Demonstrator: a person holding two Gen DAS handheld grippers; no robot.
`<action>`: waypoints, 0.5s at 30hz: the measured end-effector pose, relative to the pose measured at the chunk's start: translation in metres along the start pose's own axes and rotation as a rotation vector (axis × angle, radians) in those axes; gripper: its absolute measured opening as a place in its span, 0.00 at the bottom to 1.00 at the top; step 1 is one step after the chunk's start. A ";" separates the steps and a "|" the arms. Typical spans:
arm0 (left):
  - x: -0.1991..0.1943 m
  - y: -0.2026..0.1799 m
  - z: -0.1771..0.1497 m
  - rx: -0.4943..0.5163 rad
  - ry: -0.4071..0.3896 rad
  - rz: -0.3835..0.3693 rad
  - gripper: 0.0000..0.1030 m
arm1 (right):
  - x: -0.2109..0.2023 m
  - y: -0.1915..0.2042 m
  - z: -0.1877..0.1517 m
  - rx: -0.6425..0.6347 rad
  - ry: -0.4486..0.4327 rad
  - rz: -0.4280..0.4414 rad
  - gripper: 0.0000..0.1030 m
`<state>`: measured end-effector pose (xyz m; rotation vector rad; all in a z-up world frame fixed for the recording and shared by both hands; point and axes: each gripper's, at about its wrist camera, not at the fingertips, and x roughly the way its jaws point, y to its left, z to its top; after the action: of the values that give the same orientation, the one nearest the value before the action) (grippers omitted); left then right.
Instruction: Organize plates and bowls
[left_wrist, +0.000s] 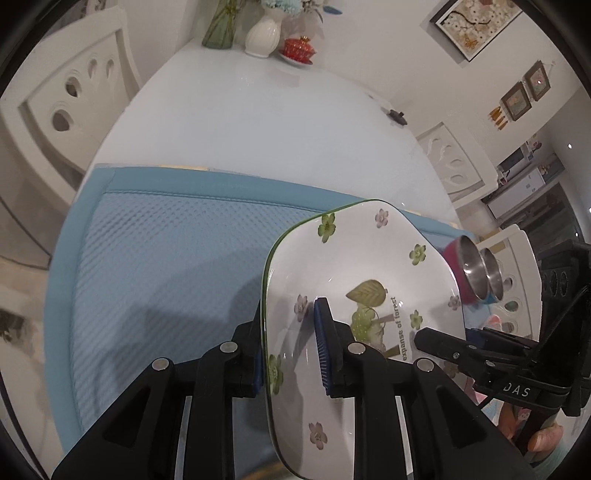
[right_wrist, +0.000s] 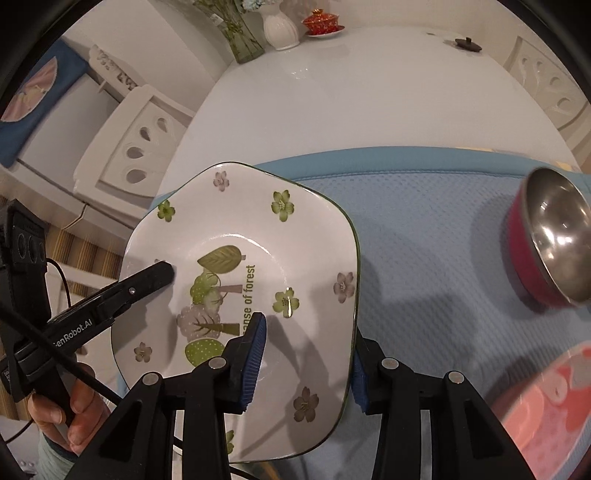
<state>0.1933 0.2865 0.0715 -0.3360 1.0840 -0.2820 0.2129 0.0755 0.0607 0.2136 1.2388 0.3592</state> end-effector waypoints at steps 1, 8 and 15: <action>-0.004 -0.002 -0.003 -0.002 -0.004 -0.001 0.18 | -0.006 0.002 -0.006 -0.001 0.000 -0.001 0.39; -0.044 -0.015 -0.045 -0.024 -0.012 -0.007 0.18 | -0.039 0.018 -0.053 -0.002 0.022 -0.013 0.39; -0.066 -0.013 -0.094 -0.047 0.026 0.001 0.18 | -0.049 0.030 -0.113 -0.005 0.083 -0.009 0.39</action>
<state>0.0789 0.2879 0.0906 -0.3751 1.1173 -0.2608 0.0875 0.0807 0.0785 0.1905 1.3203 0.3666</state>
